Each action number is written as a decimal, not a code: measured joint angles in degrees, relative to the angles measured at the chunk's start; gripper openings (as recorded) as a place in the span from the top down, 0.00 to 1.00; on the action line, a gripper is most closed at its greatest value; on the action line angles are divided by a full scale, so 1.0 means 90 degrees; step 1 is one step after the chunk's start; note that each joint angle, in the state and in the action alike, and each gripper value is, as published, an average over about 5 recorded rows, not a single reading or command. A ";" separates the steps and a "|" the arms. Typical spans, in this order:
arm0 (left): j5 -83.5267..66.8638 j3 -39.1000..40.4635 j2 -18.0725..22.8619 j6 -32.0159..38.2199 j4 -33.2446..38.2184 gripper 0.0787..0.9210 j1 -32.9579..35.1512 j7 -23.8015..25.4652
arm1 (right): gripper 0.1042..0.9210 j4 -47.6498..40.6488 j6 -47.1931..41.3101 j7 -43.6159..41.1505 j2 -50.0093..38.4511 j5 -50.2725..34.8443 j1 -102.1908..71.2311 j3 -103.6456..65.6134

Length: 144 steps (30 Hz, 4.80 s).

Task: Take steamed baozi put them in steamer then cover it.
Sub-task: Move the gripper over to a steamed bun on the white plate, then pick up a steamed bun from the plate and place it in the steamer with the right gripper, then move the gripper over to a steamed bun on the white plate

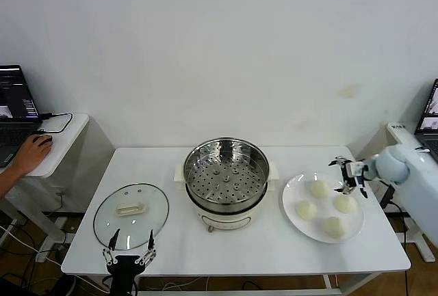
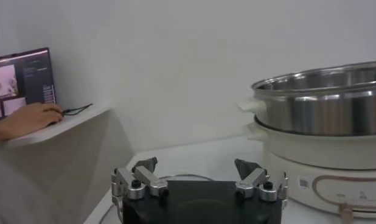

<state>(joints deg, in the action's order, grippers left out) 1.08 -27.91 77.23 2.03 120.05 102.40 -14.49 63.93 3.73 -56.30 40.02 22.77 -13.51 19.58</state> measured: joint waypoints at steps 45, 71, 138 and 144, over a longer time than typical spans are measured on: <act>0.0053 0.0011 0.0007 -0.0043 -0.0020 0.12 -0.0067 0.0019 | 0.42 -0.1445 -0.0029 -0.0362 0.0911 0.0277 0.0808 0.1140; -0.0138 -0.0049 -0.0156 -0.0019 0.0085 0.12 -0.0214 0.0018 | 0.43 0.0202 -0.0235 -0.0211 0.0590 -0.2452 0.4143 0.3437; -0.0225 -0.0214 -0.0078 -0.0045 0.0139 0.12 -0.0253 0.0012 | 0.12 -0.0081 0.1437 0.0378 0.2848 -0.1645 0.4980 0.5621; -0.0202 -0.0172 -0.0156 -0.0077 0.0175 0.12 -0.0249 0.0040 | 0.12 0.0971 0.0097 0.0044 0.1771 -0.2594 0.5423 0.5738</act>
<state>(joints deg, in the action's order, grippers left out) -0.74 -29.45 75.83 1.34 121.62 100.16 -14.12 72.67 4.60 -55.91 55.96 -0.58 35.30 71.22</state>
